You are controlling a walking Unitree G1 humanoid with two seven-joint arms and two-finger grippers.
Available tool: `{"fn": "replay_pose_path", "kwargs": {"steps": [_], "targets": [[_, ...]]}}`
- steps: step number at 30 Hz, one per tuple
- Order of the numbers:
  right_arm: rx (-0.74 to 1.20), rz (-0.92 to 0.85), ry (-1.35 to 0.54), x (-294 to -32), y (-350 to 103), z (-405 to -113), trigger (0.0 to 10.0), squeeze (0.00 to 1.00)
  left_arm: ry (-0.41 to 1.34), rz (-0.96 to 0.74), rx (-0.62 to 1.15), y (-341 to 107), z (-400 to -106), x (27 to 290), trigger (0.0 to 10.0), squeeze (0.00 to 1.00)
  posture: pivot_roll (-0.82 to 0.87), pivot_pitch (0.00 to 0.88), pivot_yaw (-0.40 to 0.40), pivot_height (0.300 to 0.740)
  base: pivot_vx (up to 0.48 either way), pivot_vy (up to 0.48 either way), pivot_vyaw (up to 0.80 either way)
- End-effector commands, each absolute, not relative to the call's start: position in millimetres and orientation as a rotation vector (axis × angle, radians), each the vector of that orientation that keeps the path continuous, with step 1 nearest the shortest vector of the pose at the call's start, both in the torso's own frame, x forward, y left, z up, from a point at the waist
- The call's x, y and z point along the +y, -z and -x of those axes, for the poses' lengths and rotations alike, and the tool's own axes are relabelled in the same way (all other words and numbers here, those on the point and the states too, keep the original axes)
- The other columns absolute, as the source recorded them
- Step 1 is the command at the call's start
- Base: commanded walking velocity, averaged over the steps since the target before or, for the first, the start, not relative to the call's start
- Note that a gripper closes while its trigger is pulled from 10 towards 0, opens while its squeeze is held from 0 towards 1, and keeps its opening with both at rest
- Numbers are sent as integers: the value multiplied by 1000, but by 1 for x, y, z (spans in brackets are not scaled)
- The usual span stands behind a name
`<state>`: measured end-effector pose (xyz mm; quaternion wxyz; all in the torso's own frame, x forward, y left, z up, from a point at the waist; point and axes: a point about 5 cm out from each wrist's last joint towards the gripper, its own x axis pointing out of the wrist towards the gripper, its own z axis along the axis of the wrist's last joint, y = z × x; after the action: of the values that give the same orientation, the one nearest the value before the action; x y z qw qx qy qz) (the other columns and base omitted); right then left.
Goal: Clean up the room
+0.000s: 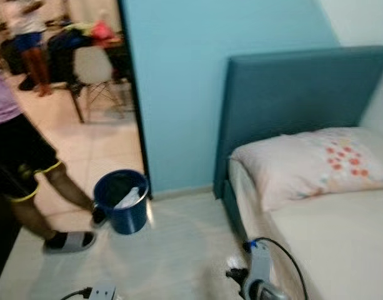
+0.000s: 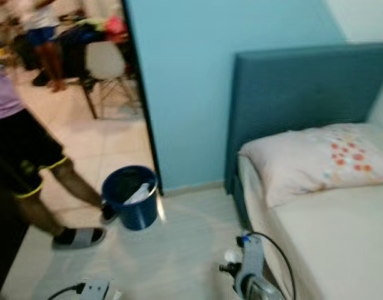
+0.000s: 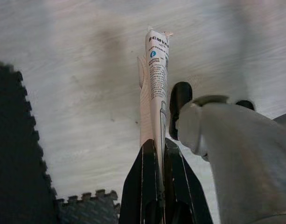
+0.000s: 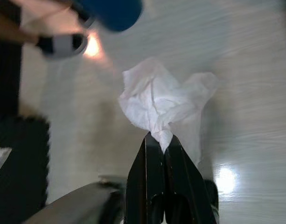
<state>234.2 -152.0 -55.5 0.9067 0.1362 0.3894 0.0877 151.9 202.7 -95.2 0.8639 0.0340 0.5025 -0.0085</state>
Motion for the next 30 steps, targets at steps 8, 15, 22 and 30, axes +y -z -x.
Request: {"fn": "replay_pose_path", "kwargs": {"steps": [8, 15, 22, 30], "targets": [[818, -276, -168, -157, 58, -231, 10000, 0, -36, -71, 1058, 95, -150, 208, 10000, 0, -72, 24, -12, 735, 0, -106, 773], [819, -274, -170, -157, 58, -231, 10000, 0, -43, -67, 1059, 96, -151, 204, 10000, 0, -74, 25, -13, 735, 0, 0, 771], [806, -263, -160, -159, 57, -232, 10000, 0, -17, 7, 1026, 96, -158, 183, 10000, 0, -75, 25, -15, 735, 48, 0, 664], [821, -243, -150, -160, 58, -231, 10000, 0, -25, 53, 957, 88, -172, 187, 10000, 0, -80, 25, -15, 735, 462, 0, 0]]}}
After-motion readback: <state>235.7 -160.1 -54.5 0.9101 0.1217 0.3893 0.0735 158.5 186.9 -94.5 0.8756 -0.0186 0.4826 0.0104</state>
